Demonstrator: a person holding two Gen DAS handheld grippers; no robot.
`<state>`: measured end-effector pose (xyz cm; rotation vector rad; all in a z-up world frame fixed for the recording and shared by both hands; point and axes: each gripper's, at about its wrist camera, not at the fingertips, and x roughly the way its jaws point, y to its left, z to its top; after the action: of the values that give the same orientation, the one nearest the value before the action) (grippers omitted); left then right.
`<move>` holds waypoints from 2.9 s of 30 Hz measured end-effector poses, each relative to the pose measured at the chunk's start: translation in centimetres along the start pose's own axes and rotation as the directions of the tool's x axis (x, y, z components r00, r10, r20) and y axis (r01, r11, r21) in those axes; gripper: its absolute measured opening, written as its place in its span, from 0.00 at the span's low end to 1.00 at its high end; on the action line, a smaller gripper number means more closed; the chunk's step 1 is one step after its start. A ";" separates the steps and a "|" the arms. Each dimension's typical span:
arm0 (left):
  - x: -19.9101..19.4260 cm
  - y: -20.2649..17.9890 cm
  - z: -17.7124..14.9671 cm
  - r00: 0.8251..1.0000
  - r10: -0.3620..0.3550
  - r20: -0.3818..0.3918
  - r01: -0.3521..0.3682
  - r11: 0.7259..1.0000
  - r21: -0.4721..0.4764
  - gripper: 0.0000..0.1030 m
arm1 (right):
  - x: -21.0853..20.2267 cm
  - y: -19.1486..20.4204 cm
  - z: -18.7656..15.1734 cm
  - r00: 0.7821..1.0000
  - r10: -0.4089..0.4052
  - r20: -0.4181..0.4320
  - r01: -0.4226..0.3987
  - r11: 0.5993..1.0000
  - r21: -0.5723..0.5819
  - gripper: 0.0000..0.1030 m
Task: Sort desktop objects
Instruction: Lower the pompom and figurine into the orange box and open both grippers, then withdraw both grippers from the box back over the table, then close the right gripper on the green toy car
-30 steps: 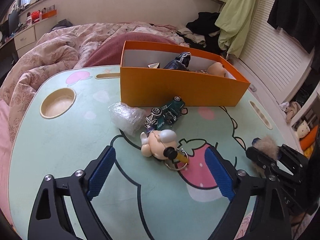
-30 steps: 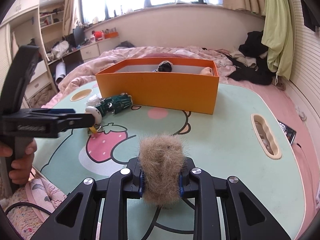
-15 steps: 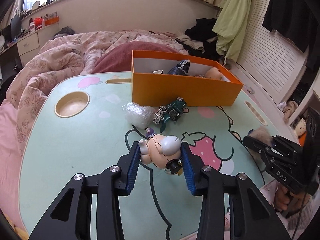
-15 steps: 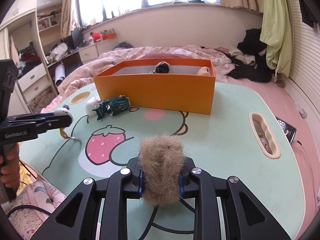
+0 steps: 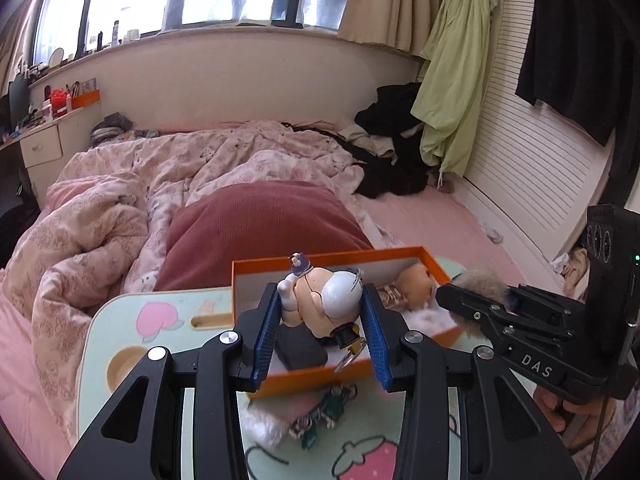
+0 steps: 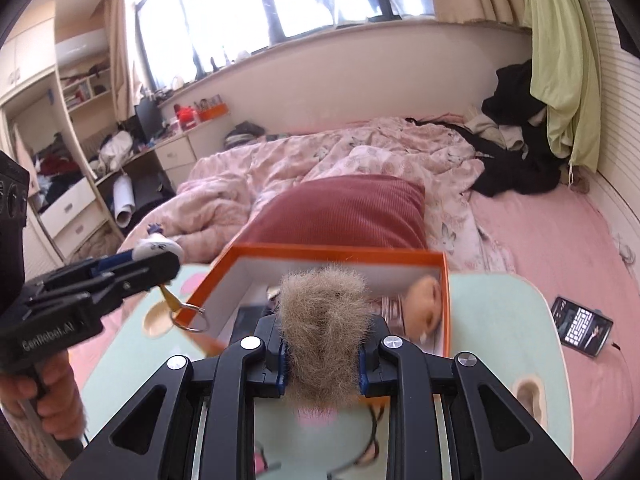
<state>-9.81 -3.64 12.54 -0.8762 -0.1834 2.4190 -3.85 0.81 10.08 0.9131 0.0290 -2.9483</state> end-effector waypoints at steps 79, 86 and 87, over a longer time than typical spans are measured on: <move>-1.6 0.9 -17.4 0.961 0.163 -0.221 -0.156 0.987 0.049 1.00 | -1.8 2.3 -15.6 0.971 -0.148 -0.188 0.116 0.978 -0.174 1.00; -1.6 0.9 -17.4 0.962 0.163 -0.221 -0.155 0.987 0.050 1.00 | -1.8 2.3 -15.6 0.970 -0.148 -0.191 0.115 0.978 -0.175 1.00; -1.6 0.9 -17.4 0.962 0.162 -0.221 -0.155 0.987 0.051 1.00 | -1.8 2.3 -15.6 0.970 -0.148 -0.192 0.115 0.978 -0.175 1.00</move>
<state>1.73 -6.31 -0.41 -1.1804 0.0126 2.4357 6.57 -0.83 -1.78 1.2278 0.3467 -2.8998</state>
